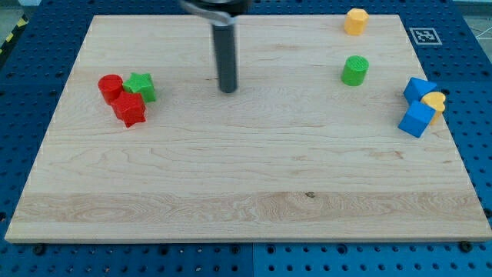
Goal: Push the green circle to the center of the board
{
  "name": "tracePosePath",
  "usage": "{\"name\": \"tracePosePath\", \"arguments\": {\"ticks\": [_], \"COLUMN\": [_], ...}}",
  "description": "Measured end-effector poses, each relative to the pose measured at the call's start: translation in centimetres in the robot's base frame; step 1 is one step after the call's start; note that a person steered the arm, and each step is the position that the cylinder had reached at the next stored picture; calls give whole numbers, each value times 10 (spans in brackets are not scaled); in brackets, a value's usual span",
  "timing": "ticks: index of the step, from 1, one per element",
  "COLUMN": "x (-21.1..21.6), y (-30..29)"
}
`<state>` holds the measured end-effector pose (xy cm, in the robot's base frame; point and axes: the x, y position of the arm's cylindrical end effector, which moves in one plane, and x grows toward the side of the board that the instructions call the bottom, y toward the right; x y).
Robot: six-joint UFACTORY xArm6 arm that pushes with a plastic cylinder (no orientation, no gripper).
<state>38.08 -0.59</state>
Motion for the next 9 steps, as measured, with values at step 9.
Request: {"name": "tracePosePath", "arguments": {"ticks": [9], "x": [-46], "y": [162]}}
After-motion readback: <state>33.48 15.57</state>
